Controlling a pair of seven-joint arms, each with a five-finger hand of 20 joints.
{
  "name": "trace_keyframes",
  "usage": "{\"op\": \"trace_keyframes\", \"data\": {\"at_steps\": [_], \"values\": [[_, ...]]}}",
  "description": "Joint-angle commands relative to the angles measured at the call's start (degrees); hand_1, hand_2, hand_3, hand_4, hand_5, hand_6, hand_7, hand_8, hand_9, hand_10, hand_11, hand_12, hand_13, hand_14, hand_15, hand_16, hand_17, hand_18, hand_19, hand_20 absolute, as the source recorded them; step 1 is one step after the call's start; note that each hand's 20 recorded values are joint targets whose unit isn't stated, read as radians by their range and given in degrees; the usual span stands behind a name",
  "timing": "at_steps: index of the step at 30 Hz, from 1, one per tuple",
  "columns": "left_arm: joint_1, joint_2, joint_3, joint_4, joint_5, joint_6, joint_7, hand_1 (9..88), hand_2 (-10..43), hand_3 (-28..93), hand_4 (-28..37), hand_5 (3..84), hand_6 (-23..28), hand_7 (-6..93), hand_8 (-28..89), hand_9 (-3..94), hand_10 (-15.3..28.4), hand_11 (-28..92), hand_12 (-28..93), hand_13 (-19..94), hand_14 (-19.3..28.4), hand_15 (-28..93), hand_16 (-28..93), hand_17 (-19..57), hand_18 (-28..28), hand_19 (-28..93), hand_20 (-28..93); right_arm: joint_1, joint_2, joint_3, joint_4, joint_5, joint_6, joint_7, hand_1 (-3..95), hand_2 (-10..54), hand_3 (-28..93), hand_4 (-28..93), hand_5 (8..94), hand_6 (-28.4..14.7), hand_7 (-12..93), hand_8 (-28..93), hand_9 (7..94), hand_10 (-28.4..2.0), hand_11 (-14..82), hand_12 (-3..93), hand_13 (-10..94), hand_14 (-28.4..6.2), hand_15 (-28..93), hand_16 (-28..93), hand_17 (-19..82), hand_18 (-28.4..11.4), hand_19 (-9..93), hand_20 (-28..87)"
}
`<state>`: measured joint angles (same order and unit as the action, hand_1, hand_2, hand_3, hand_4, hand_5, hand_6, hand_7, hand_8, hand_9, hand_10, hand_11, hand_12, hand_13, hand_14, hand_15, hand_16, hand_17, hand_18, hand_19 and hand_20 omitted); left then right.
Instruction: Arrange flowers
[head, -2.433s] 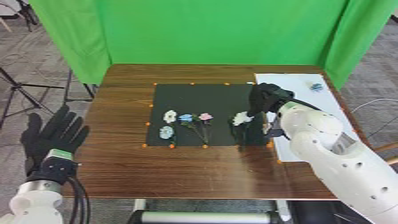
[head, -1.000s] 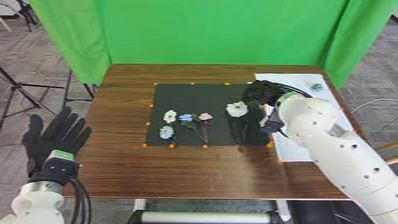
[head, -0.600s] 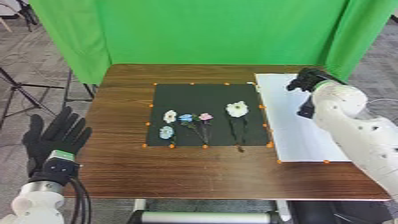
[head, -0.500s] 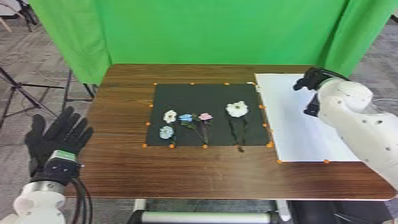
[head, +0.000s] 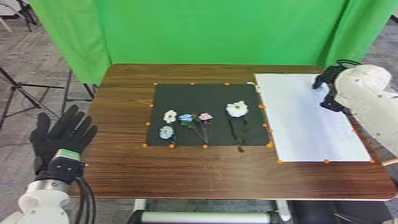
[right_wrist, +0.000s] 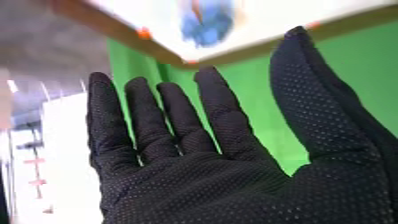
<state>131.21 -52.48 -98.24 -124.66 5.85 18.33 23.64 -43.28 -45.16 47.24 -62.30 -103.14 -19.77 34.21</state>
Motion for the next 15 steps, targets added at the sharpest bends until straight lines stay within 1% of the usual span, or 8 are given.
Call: {"op": "trace_keyframes", "data": {"at_steps": [1,7,9,10,11,12,13,15], "values": [[-0.6,0.37,0.87,0.31,0.15,-1.13,0.02,26.0,12.0,68,-28.3,34.9,6.3,18.6,-11,24.6,13.0,23,8,11,12.2,31,-10,-5.1,11.2,27,8,-0.5,-0.5,1.1,2.9,0.2,-2.7,-2.5,25.6,6.9,84,-25,27.7,-6.4,20,-14,24.0,-15.5,11.6,7.8,16,-14.4,32,-2,10,-17.9,45,15],[-0.3,-0.05,0.59,0.15,0.65,-0.97,-0.56,26.0,12.0,68,-28.3,34.9,6.3,18.6,-11,24.5,13.0,23,8,11,12.2,31,-10,-5.1,11.2,27,8,-4.0,0.7,2.8,0.2,-1.4,-0.8,-6.4,30.4,4.8,86,-27,27.6,-6.2,22,-15,24.3,-12.6,15.0,6.8,19,-13.2,33,-2,11,-17.5,46,16],[-0.6,-0.23,0.72,0.30,0.78,-1.10,-0.83,26.1,12.0,68,-28.3,34.8,6.2,18.7,-11,24.4,13.0,23,8,11,12.2,31,-10,-5.1,11.2,27,8,-5.0,1.3,3.1,-0.9,-2.7,0.5,-8.3,32.6,3.2,87,-28,28.8,-5.4,24,-16,26.6,-10.9,16.8,6.2,20,-12.6,35,-2,12,-17.4,46,16],[-0.6,-0.25,0.89,0.30,0.32,-1.03,-0.58,26.1,12.0,68,-28.3,34.8,6.2,18.7,-11,24.4,13.0,23,8,11,12.2,31,-10,-5.1,11.2,27,8,-5.5,1.5,3.2,-1.7,-3.0,0.4,-9.1,33.1,2.7,87,-28,30.0,-4.9,26,-17,28.4,-10.5,17.1,6.2,22,-12.1,35,-2,12,-17.4,47,16],[-0.7,-0.43,0.86,0.32,0.40,-0.90,-0.90,26.2,12.0,68,-28.3,34.8,6.3,18.7,-11,24.4,13.0,23,8,11,12.2,31,-10,-5.1,11.2,27,8,-6.4,1.8,4.5,-2.7,-3.5,-1.0,-9.7,33.4,2.2,87,-28,30.8,-4.5,27,-18,30.1,-10.1,17.8,6.5,23,-12.0,35,-2,13,-17.4,47,16],[-0.7,-0.56,0.73,0.41,0.75,-1.03,-1.38,26.1,12.0,68,-28.3,34.9,6.3,18.6,-11,24.4,13.0,23,8,11,12.2,31,-10,-5.1,11.2,27,8,-6.9,2.0,4.9,-3.3,-3.5,-1.3,-9.8,34.3,0.5,88,-28,37.5,-2.3,30,-19,40.2,-9.7,19.0,8.5,29,-11.2,35,1,14,-17.3,47,16],[-0.5,-0.31,0.69,0.33,0.54,-0.85,-1.19,26.1,12.0,68,-28.3,34.9,6.3,18.6,-11,24.4,13.0,23,8,11,12.1,31,-10,-5.1,11.2,27,8,-7.3,2.1,5.3,-3.9,-3.5,-1.7,-9.7,35.3,-0.5,87,-28,46.9,-0.4,30,-19,49.9,-9.6,19.6,10.9,37,-10.3,34,4,16,-16.9,48,17],[-0.4,-0.62,0.47,0.39,0.80,-0.96,-1.62,26.1,12.0,68,-28.3,34.9,6.3,18.7,-11,24.5,13.0,23,8,11,12.2,31,-10,-5.1,11.2,27,8,-8.9,2.8,6.3,-5.7,-3.4,0.1,-8.6,36.5,-1.1,86,-28,55.2,0.0,30,-19,58.4,-10.5,21.4,13.1,45,-9.8,37,8,18,-16.9,53,20]]}}
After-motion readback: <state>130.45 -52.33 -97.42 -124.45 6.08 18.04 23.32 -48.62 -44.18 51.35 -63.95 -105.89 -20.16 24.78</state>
